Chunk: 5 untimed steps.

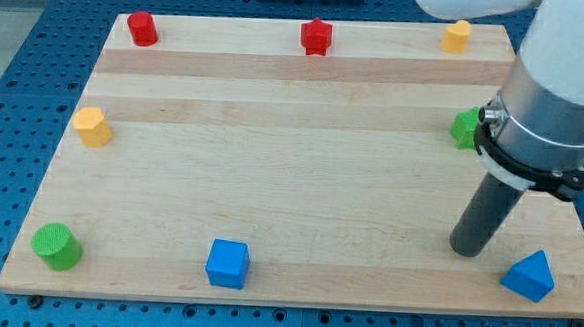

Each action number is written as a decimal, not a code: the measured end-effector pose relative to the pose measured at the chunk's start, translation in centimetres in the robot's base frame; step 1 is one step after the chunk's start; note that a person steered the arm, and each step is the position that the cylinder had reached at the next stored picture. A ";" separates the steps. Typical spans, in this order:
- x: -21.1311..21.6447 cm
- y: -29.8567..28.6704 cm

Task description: Drag the arm to the center of the board

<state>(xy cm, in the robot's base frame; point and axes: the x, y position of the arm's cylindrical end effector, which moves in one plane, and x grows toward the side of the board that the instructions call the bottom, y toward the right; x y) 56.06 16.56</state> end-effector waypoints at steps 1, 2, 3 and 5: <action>-1.1 -1.7; -1.8 -3.1; -2.2 -3.7; -4.7 -6.8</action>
<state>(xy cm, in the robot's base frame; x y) 51.41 9.78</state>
